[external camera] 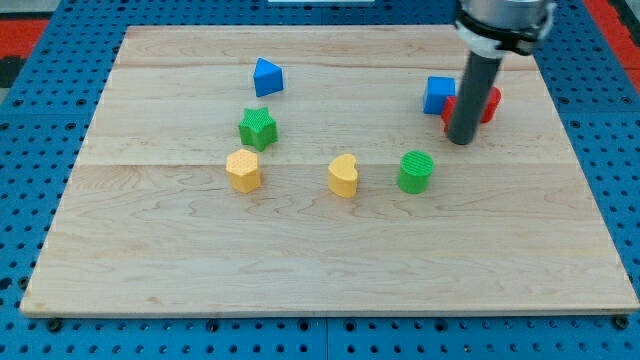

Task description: Place the red star below the cube

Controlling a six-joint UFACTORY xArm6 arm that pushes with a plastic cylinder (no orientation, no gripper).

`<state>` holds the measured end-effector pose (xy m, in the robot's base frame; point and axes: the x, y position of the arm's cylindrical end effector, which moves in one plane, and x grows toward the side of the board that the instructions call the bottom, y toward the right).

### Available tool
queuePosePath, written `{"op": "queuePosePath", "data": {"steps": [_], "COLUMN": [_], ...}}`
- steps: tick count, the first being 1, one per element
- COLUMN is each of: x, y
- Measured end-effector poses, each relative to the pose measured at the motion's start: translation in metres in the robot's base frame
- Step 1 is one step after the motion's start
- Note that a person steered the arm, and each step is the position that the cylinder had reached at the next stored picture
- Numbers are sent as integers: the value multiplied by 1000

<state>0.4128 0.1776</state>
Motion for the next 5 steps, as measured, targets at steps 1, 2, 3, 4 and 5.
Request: {"op": "queuePosePath", "data": {"steps": [1, 2, 3, 4, 5], "x": [-1, -44, -47, -46, -88], "y": [21, 21, -11, -42, -25]}}
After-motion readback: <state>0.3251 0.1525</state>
